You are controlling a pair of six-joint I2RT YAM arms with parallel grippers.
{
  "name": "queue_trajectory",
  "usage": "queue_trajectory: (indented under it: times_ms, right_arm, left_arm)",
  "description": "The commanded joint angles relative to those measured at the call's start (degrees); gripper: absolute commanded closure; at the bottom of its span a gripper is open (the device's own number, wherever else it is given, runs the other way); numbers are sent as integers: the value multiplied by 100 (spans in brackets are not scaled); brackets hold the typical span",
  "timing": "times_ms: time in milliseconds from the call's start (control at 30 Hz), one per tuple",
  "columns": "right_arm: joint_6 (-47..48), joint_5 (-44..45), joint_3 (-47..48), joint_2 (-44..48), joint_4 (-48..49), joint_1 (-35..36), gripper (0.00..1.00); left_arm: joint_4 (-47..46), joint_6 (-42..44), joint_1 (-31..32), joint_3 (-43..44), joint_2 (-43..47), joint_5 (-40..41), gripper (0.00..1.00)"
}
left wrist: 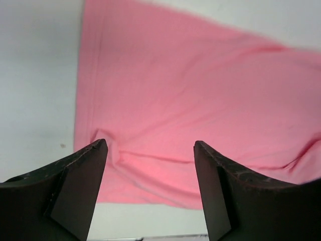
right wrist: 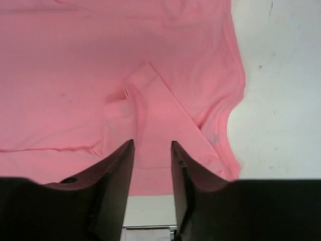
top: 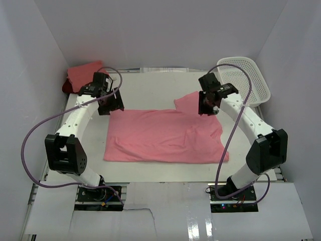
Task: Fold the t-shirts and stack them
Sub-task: Fold the flattened tshirt in 1/3 of the way, then grap the side of the flattened tshirt furthest away from the robot with both arms
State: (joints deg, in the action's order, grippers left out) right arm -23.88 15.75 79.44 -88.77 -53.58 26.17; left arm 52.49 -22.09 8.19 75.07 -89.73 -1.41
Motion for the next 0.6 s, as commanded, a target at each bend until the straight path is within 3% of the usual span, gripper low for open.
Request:
queue_trajectory:
  times_ms: [0, 33, 67, 200, 333, 467, 567]
  right_arm:
    - [637, -463, 719, -526, 92, -444, 56]
    - [708, -659, 861, -666, 233, -560, 49]
    - [770, -1000, 1037, -1051, 382, -656, 48]
    - [1043, -872, 2275, -2230, 375, -912, 47]
    - [1209, -1293, 3697, -3206, 375, -1167, 41]
    - [1342, -1513, 4464, -4049, 603, -1290, 32]
    - [1403, -1697, 4686, -4384, 866, -1334, 32]
  left_arm:
    - [174, 117, -89, 911, -17, 369, 19]
    - [148, 108, -124, 1087, -183, 326, 19]
    - [87, 91, -142, 1393, -515, 282, 19]
    - [-362, -23, -159, 1941, -1308, 194, 19]
    - [-555, -129, -159, 2301, -1941, 176, 20]
    - [-617, -156, -159, 2539, -2382, 159, 21]
    - [-705, -147, -159, 2495, -2505, 255, 21]
